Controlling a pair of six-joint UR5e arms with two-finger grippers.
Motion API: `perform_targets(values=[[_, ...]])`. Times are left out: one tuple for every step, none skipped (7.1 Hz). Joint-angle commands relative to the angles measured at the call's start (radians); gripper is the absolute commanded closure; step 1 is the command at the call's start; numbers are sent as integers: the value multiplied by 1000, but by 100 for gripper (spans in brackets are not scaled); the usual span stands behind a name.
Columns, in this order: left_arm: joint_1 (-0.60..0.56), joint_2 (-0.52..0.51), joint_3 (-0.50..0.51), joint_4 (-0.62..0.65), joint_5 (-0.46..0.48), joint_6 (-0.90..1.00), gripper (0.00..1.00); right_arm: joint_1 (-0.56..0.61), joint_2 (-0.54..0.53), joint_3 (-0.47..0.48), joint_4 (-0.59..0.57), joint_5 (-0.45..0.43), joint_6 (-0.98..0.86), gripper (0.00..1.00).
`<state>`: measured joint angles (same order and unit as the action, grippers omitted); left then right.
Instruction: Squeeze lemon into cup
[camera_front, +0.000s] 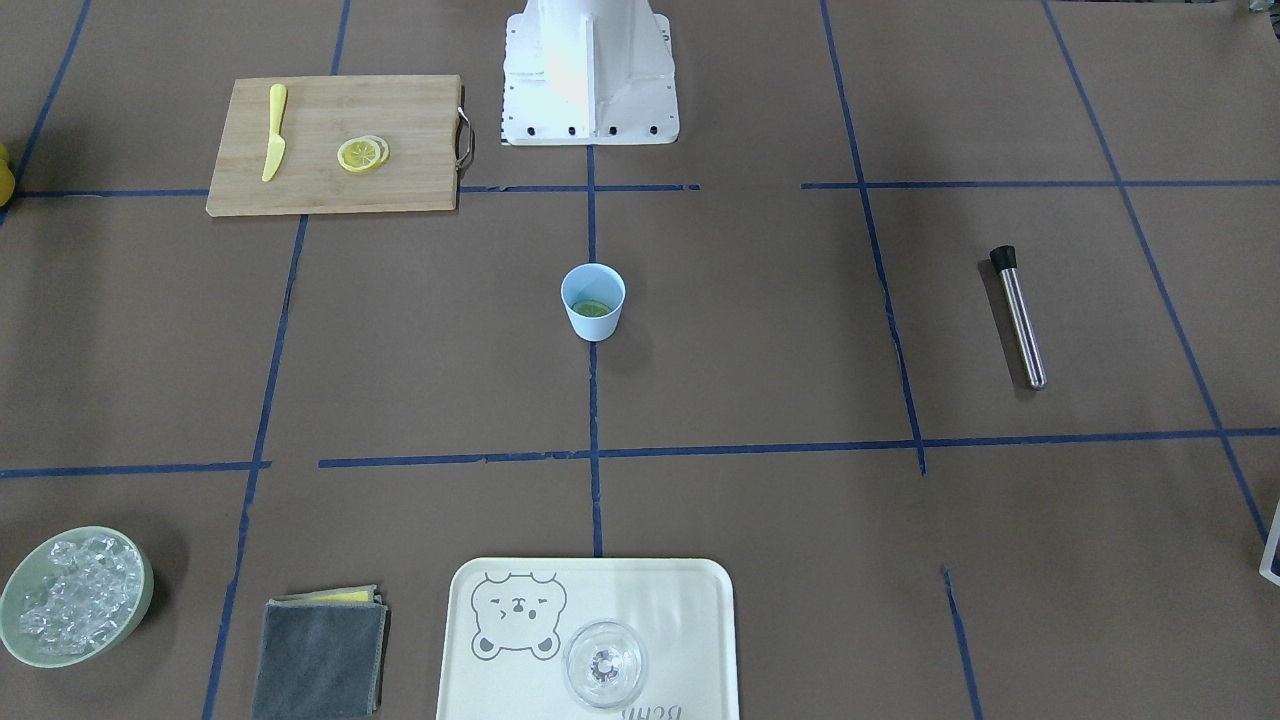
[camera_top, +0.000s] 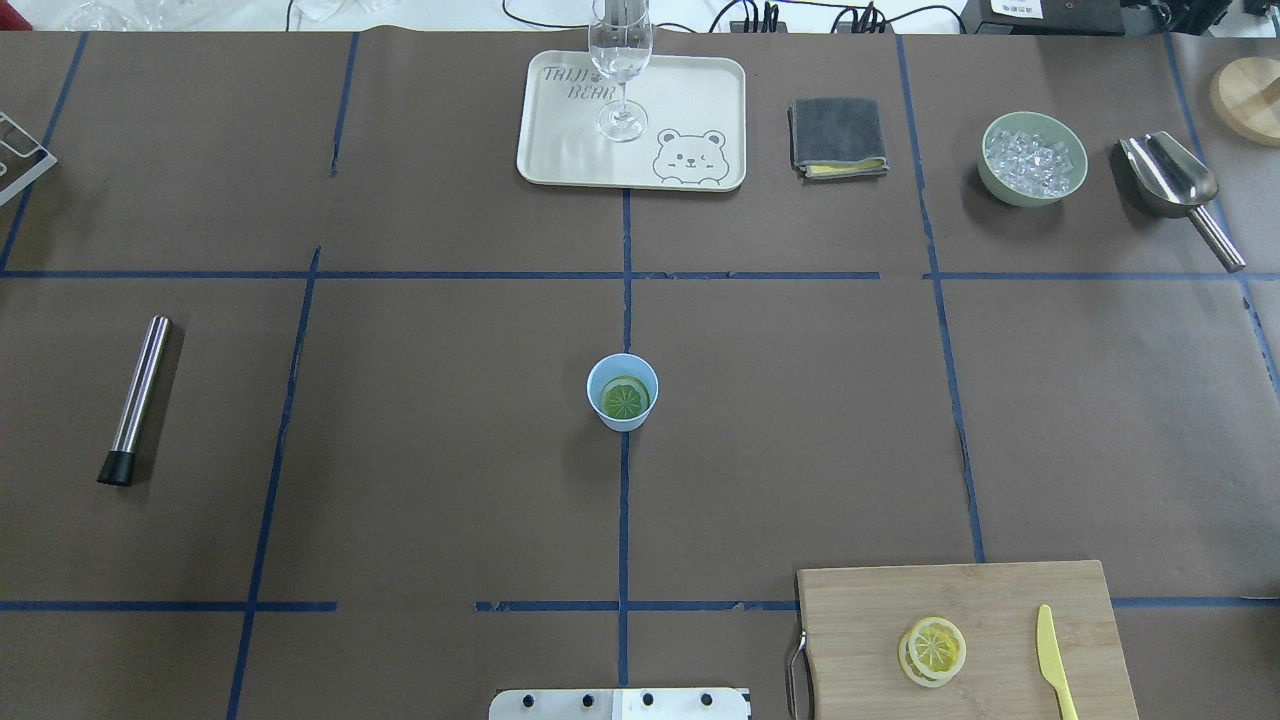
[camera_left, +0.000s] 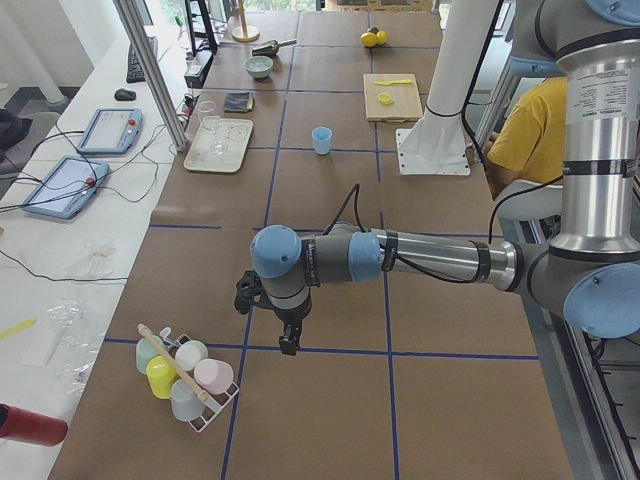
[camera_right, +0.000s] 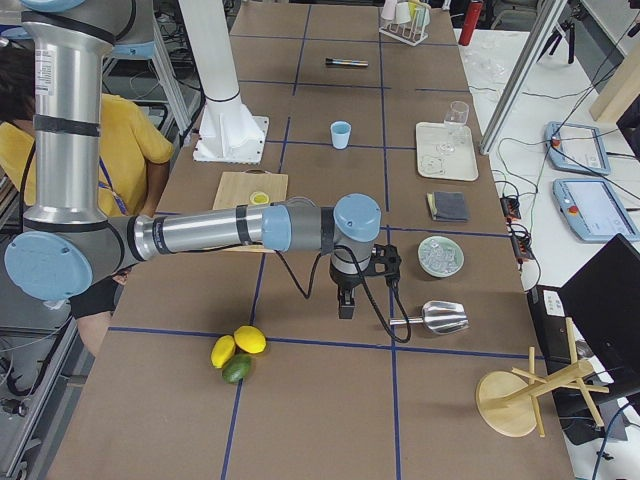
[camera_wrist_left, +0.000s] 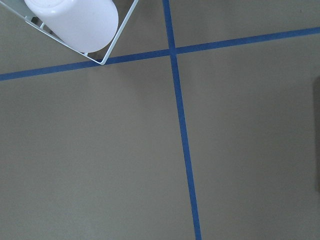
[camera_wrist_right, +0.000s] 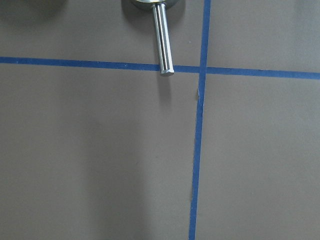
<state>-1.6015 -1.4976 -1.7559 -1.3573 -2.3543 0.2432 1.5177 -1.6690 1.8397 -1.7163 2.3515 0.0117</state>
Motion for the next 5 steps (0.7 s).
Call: perform_targets(values=[[0,0,4,0,1,-1,0,-1,0,0,0,0,1,0],[2,-4,9,1,1,-5,0,-1,0,0,0,2,1,0],[0,-6,6,1,-2,-5,0,-1,0,0,0,2,1,0],[2,-6,6,3,-2,-5,0,-1,0,0,0,2,1,0],[0,-6,3,3,-2,-10,0,-1,0,0,0,2,1,0]])
